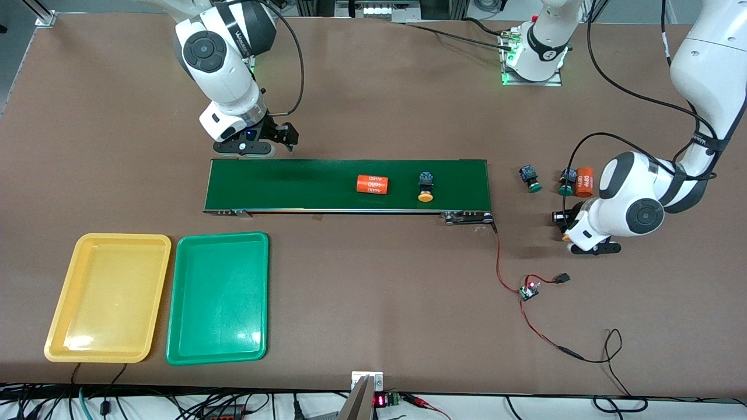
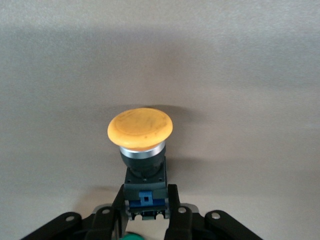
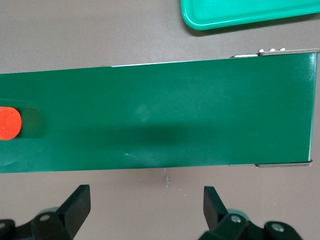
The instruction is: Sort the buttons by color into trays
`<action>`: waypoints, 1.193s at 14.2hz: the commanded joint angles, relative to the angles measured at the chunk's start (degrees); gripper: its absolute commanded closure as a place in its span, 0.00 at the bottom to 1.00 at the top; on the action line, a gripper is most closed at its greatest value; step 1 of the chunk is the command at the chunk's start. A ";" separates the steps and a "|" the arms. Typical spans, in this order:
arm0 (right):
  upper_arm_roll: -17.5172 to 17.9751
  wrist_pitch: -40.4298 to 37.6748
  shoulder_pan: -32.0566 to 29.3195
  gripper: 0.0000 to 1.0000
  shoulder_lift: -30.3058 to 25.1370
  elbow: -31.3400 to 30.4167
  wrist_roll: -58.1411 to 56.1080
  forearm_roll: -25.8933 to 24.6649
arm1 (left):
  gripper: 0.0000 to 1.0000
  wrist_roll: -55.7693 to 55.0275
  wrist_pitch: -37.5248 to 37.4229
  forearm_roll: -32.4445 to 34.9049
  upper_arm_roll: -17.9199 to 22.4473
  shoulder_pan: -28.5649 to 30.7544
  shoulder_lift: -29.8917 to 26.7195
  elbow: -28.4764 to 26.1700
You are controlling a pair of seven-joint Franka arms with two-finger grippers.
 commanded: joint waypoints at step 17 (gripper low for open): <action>-0.46 -0.19 0.54 0.00 0.47 1.20 0.61 -0.70 | 0.72 -23.07 -7.24 -7.33 -20.41 -13.26 0.32 0.99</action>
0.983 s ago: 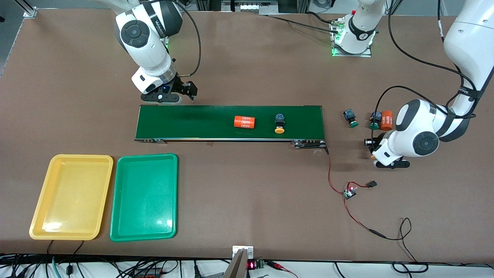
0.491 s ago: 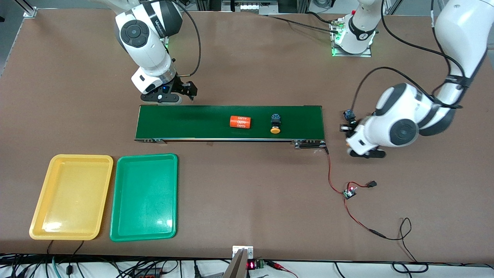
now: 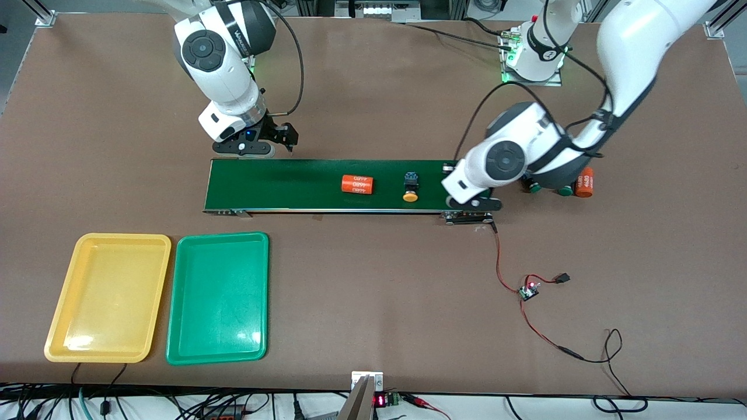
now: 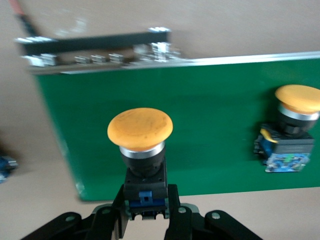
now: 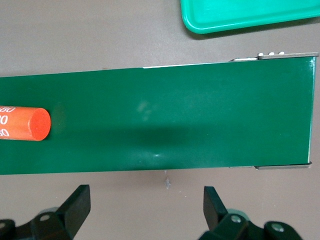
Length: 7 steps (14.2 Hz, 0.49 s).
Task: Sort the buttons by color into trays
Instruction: 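Set the second yellow button on the belt with the left gripper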
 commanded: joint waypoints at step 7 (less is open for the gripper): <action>-0.38 -0.19 0.37 0.00 0.46 1.06 0.61 -0.56 | 0.00 0.22 -2.36 0.35 1.16 1.18 -0.78 2.58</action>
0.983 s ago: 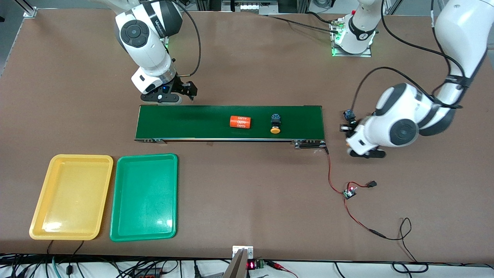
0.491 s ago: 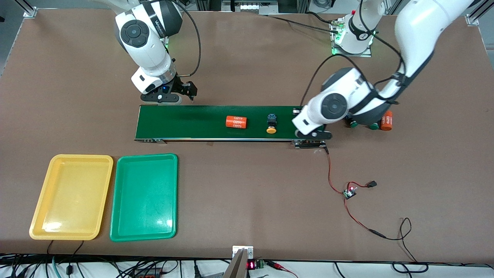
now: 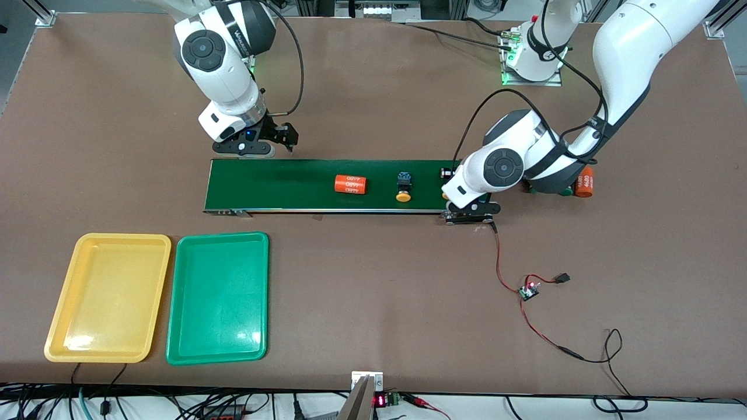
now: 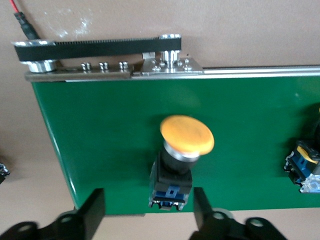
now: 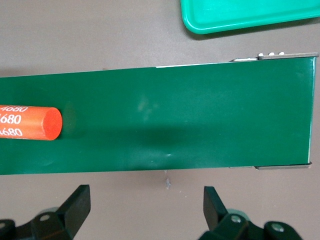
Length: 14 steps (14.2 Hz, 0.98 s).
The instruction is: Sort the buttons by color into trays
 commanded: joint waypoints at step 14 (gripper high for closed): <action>-0.19 -0.89 13.80 0.00 18.01 21.29 20.55 -0.74 | 0.00 36.49 -22.35 -1.09 18.07 3.08 -11.22 17.59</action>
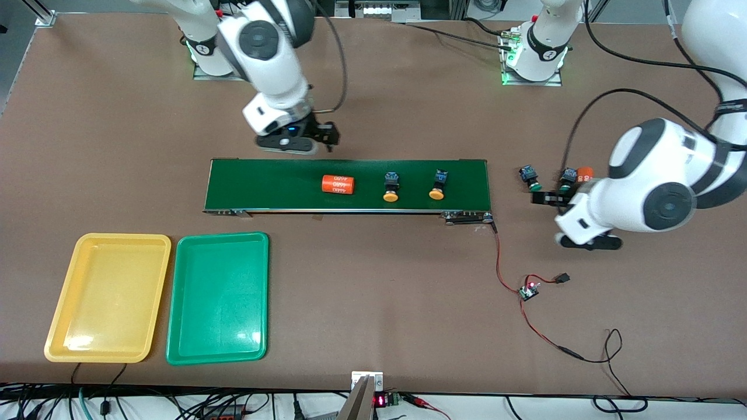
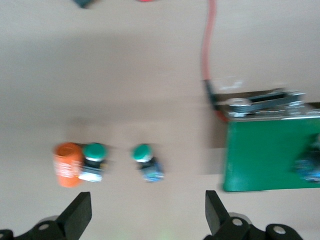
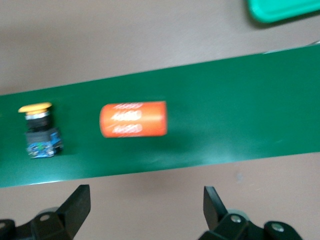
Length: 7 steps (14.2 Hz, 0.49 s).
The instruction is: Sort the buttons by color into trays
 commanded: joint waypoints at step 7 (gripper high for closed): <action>-1.00 -0.47 4.06 0.00 16.42 17.35 5.76 -2.70 | 0.00 27.88 14.23 -7.41 35.40 -16.61 -14.17 -15.35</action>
